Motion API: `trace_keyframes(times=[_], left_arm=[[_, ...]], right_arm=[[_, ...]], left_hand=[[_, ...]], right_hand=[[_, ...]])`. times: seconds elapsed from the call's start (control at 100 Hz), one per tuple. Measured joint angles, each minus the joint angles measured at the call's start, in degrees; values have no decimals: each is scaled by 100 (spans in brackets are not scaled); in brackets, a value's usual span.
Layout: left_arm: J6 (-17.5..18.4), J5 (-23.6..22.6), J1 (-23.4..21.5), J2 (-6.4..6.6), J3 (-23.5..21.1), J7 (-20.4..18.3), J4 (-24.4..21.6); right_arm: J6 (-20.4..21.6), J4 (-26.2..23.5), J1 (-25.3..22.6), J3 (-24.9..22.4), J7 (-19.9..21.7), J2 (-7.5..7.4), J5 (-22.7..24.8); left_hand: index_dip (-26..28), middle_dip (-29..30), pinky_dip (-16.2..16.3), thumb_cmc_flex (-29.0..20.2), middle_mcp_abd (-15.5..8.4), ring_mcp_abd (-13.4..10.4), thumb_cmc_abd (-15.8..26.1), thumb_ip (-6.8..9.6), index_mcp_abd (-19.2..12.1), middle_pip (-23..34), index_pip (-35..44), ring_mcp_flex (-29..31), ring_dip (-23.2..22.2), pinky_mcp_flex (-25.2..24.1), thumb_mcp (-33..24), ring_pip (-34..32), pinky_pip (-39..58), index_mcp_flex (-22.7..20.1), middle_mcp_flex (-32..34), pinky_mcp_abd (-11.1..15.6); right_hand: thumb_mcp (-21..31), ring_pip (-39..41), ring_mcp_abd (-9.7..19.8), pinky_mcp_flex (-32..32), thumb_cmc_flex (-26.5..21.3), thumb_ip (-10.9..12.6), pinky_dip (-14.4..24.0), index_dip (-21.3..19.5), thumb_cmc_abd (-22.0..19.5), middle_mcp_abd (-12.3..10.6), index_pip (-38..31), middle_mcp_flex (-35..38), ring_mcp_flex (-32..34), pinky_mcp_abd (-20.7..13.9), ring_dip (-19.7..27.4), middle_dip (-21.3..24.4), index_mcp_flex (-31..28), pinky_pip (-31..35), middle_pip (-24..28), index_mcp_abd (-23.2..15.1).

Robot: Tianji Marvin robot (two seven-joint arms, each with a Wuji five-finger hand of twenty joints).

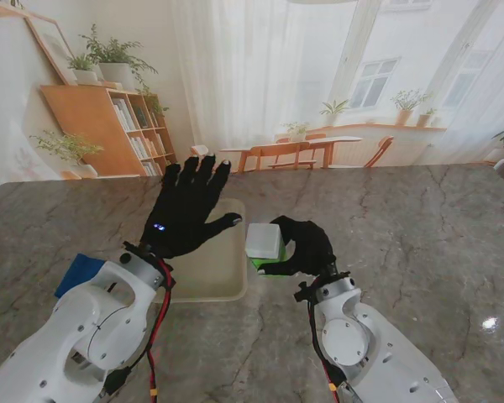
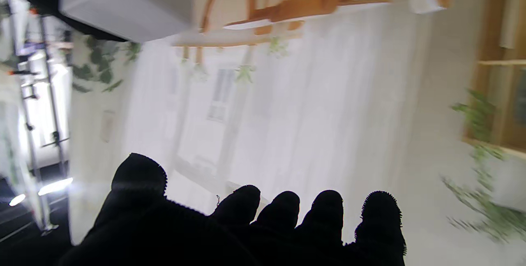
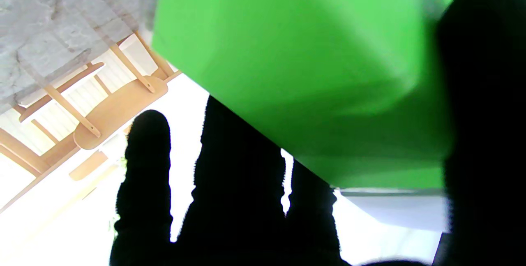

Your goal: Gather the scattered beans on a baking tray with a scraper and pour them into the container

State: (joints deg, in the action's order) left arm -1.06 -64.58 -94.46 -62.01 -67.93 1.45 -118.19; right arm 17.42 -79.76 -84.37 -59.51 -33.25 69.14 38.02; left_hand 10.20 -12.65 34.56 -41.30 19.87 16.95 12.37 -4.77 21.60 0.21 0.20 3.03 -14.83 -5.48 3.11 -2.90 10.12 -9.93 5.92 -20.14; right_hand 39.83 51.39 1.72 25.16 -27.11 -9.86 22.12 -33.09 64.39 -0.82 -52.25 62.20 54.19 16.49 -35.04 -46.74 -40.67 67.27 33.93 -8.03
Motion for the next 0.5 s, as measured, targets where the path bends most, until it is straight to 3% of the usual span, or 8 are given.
trace_keyframes(times=[0.06, 0.19, 0.26, 0.34, 0.42, 0.5], left_arm=[[-105, -199, -220, 0, -213, 0, -101], [-331, -22, -563, 4, -531, -19, -130], [-383, -106, -734, 7, -712, -132, -130], [-480, -523, -915, 26, -869, -298, -114], [-784, -647, -1021, 57, -881, -281, -27], [-1253, -378, -1047, 63, -825, -79, 176]], right_arm=[[-23, 0, -3, -29, 3, 5, -43], [-143, -20, -34, -150, 57, 11, -89], [-238, -53, -66, -220, 98, 11, -140], [-298, -86, -106, -311, 162, 11, -193], [-320, -107, -142, -409, 234, 9, -209], [-362, -125, -176, -514, 337, 4, -240]], left_hand=[[46, -33, -62, -79, -5, -30, 0, 0, -7, 1, 0, 0, 32, 0, 0, 0, -1, 0, 0, 10], [185, -72, -135, -79, -98, -81, 0, 0, -110, 11, 1, 0, 73, 67, 0, 0, -4, 0, 0, 16], [538, -87, -219, -162, -96, -91, 0, 0, -222, 75, 16, 10, 81, 137, -17, -15, -1, 0, 71, 130], [1071, -194, -341, -218, -191, -166, 0, -9, -334, 140, 89, 137, 81, 277, 0, -95, 62, 0, 312, 364], [1629, -294, -353, -338, -274, -258, -4, -15, -440, 215, 372, 515, 40, 496, -4, -190, 322, -4, 719, 518], [1907, -377, -353, -408, -294, -258, -11, -15, -478, 319, 559, 846, -31, 715, -24, -286, 635, -316, 1153, 572]], right_hand=[[0, 0, 0, 0, 0, 0, 0, 0, -2, 0, 0, 0, 0, 0, 0, 0, 2, 0, 0, 0], [0, -71, 0, 0, 0, 0, 0, 0, -96, 0, 0, -5, 0, 0, 6, 9, 61, 0, -19, 0], [0, -161, 0, 0, 0, -4, 0, 0, -151, 0, 0, -26, 0, 0, 31, 16, 113, 0, -70, 1], [-28, -316, 39, 0, 0, -75, 0, 0, -293, -23, 0, -70, 0, 0, 110, 130, 202, -39, -137, 1], [-198, -396, 76, 0, 0, -76, 0, 16, -490, -56, 0, -79, 0, 0, 162, 211, 280, -54, -166, 1], [-335, -462, 118, 0, -18, -77, 0, 68, -586, -99, 0, -79, 0, 0, 204, 226, 299, -61, -218, 1]])
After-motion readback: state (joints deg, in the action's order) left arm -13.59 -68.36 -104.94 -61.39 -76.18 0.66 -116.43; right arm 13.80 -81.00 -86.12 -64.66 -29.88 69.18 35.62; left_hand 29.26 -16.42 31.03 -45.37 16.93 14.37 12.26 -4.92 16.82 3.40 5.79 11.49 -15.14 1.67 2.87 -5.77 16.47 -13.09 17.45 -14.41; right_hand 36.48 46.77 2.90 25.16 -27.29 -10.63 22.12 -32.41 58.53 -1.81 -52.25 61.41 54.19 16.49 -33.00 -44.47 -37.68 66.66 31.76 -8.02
